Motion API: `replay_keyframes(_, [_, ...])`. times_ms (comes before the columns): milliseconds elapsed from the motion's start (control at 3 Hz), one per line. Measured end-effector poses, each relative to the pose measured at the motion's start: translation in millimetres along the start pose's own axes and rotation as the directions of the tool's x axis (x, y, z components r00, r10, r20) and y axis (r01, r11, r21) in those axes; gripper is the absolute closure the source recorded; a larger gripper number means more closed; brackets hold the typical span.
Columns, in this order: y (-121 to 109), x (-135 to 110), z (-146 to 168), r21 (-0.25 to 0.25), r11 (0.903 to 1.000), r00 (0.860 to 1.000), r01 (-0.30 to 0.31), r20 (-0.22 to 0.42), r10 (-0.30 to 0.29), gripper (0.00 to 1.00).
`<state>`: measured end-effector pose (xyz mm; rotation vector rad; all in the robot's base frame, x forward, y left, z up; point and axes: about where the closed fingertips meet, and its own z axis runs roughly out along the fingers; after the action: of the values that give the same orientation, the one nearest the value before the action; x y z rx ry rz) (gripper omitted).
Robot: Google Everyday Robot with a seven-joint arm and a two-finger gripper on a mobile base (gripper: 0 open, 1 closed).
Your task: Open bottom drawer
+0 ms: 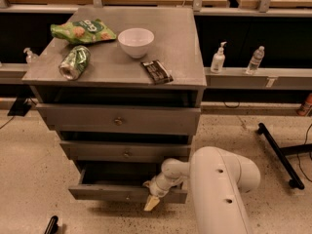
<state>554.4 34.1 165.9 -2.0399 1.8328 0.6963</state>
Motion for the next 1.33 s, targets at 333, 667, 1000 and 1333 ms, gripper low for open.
replay_keyframes(333, [0, 0, 0, 0.0, 1.0, 1.0, 0.0, 0.0, 0.0, 0.14])
replay_keyframes(667, [0, 0, 0, 0.0, 1.0, 1.0, 0.0, 0.0, 0.0, 0.0])
replay_keyframes(1000, [4, -8, -20, 0.063, 0.998, 1.0, 0.003, 0.012, -0.004, 0.0])
replay_keyframes(1333, [0, -21, -49, 0.145, 0.9892, 1.0, 0.02, 0.004, -0.021, 0.0])
